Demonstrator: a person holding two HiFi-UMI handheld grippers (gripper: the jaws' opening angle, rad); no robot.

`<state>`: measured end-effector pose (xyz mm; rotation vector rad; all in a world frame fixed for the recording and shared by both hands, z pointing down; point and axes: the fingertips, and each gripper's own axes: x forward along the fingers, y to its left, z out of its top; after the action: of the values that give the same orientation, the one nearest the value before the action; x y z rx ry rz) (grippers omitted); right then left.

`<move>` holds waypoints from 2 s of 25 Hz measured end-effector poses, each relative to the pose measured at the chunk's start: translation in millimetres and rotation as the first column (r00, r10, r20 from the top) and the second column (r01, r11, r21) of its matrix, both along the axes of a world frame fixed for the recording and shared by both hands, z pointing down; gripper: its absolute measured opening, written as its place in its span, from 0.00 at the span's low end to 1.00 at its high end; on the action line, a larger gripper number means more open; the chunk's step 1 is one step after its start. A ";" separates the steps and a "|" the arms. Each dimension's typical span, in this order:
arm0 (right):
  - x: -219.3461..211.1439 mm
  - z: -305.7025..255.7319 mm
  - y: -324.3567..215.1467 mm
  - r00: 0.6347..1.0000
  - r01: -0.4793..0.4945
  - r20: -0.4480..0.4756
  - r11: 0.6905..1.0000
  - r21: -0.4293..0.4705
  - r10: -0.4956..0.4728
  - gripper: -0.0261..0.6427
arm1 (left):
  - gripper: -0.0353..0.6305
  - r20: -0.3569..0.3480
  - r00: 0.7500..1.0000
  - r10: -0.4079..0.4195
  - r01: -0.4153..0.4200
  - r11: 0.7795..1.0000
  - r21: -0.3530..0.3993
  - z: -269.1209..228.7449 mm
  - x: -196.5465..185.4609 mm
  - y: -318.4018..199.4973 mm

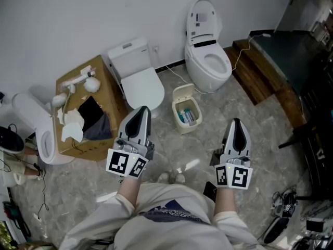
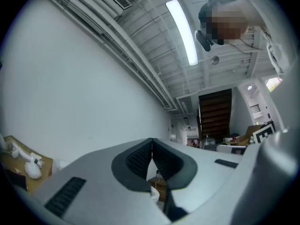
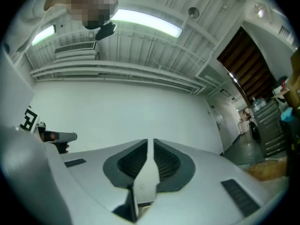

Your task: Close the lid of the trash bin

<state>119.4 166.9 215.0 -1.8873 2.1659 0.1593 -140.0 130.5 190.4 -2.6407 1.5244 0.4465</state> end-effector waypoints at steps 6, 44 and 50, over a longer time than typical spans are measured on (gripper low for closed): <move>9.2 1.1 -0.9 0.992 0.128 0.013 0.991 -0.051 -0.127 0.76 | 0.39 -0.001 1.000 -0.020 0.020 1.000 0.002 -7.6 -17.6 -4.1; 55.9 12.1 -210.9 0.990 0.140 -0.001 0.985 -0.104 -0.141 0.78 | 0.52 0.008 0.993 -0.119 0.119 0.991 -0.053 19.4 -11.7 -200.9; 58.6 25.1 -262.1 0.979 0.203 -0.001 0.968 -0.148 -0.206 0.78 | 0.52 0.016 0.981 -0.191 0.192 0.978 -0.079 26.8 -11.9 -232.4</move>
<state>178.0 -95.2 240.1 -1.7242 2.4258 -0.0263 -151.9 -101.9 217.2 -2.5141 1.8085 0.3670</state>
